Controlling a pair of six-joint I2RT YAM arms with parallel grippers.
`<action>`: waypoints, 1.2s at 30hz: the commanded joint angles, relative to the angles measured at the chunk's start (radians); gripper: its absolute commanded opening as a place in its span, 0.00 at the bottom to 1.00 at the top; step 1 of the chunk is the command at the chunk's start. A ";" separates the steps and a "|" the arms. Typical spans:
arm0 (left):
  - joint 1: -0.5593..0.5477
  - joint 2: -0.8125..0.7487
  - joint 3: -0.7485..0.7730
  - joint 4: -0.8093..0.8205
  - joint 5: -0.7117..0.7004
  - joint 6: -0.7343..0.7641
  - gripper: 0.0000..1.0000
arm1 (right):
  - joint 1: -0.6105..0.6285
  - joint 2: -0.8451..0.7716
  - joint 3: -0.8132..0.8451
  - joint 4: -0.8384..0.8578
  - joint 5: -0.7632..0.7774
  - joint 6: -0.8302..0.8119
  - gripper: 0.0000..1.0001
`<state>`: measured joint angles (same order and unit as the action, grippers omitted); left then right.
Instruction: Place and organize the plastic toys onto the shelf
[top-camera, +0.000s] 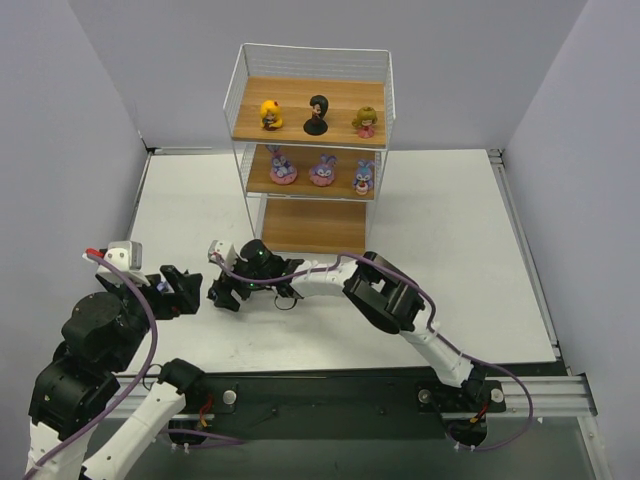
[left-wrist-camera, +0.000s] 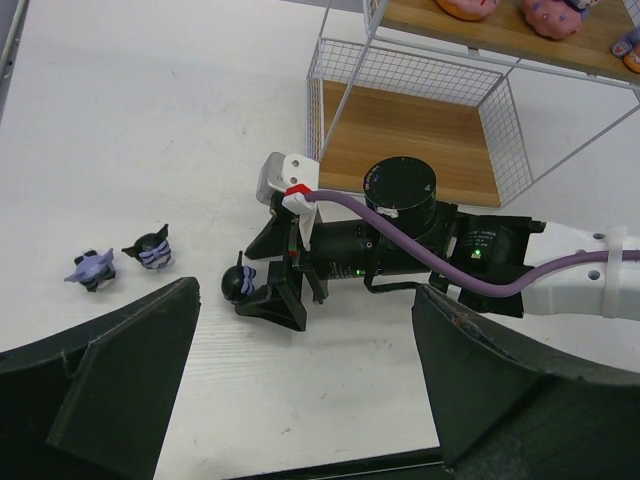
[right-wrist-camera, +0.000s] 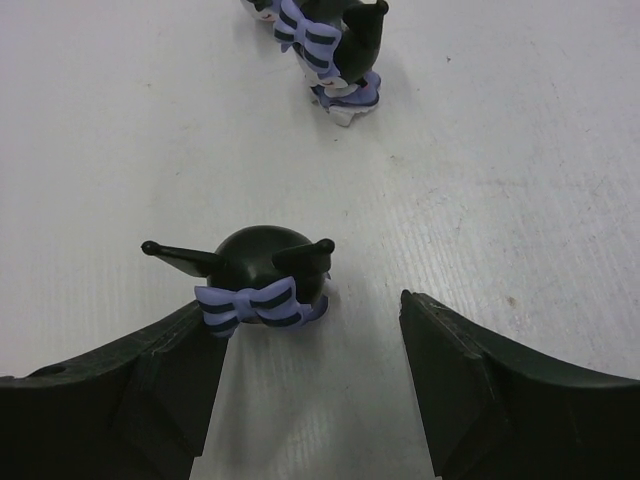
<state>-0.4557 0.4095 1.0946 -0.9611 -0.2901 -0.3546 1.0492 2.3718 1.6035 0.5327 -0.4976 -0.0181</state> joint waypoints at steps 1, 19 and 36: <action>-0.001 0.012 -0.002 0.041 0.012 0.013 0.97 | 0.015 0.041 0.027 -0.051 0.017 -0.042 0.68; 0.000 0.014 -0.033 0.047 0.008 0.014 0.97 | 0.066 0.066 -0.013 0.079 0.183 0.047 0.67; -0.001 0.006 -0.065 0.053 -0.003 0.011 0.97 | 0.115 -0.069 -0.178 0.200 0.447 0.038 0.11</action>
<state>-0.4557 0.4141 1.0382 -0.9543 -0.2867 -0.3542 1.1404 2.3783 1.5219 0.7181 -0.1772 0.0158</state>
